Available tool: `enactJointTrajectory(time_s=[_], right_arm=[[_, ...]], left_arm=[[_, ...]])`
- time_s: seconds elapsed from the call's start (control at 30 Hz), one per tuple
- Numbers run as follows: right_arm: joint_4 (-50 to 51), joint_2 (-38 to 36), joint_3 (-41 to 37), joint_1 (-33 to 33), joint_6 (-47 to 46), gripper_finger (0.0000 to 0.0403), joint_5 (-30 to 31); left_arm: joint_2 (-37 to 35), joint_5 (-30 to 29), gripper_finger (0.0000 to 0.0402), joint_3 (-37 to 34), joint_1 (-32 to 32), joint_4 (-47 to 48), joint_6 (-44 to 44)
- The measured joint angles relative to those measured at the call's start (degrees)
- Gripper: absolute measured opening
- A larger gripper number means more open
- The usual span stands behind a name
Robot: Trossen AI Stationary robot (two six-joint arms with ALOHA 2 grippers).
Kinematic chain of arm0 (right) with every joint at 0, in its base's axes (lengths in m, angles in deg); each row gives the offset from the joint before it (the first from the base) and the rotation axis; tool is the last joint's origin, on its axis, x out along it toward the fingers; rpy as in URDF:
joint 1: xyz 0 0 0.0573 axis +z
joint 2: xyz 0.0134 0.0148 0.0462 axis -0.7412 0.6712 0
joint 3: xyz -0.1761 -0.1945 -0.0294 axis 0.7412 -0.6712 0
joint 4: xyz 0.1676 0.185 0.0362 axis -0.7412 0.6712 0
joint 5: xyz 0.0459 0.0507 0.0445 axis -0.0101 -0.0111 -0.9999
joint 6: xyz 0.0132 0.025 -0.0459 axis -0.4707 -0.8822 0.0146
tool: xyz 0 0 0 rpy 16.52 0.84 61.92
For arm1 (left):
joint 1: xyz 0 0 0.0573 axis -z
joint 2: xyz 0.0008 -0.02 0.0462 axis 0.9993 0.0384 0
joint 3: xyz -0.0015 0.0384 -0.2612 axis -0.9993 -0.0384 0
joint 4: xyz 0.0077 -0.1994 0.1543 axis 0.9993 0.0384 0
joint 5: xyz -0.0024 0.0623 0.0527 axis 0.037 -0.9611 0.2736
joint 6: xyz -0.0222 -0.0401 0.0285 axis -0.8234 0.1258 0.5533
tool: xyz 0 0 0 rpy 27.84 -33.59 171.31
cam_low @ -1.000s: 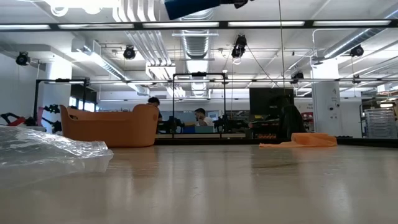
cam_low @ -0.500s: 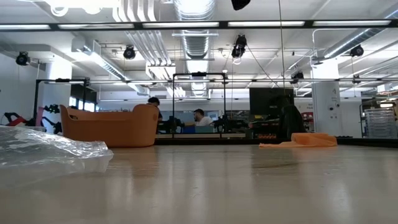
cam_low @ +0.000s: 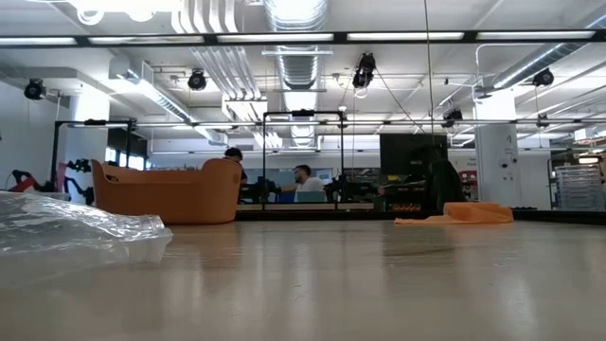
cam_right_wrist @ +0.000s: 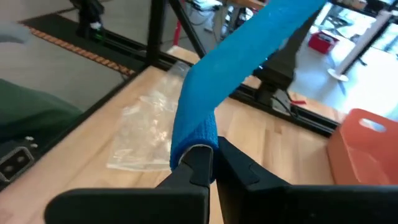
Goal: Roll bandage
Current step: Roll the blue bandage
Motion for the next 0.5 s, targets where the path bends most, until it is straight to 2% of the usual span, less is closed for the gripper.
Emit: enactJointTrajectory(time_s=[0.17,0.5], right_arm=[[-0.1,-0.3,0.0,0.1,0.0,0.0002,-0.1],[1.6,-0.8,1.8,2.6,1.2,0.0002,-1.6]], left_arm=[[-2.5,-4.7,0.0002,0.0,-0.4,2.1,1.6],[-2.7,-13.6,0.0001,-0.8,-3.8,10.4,2.6]])
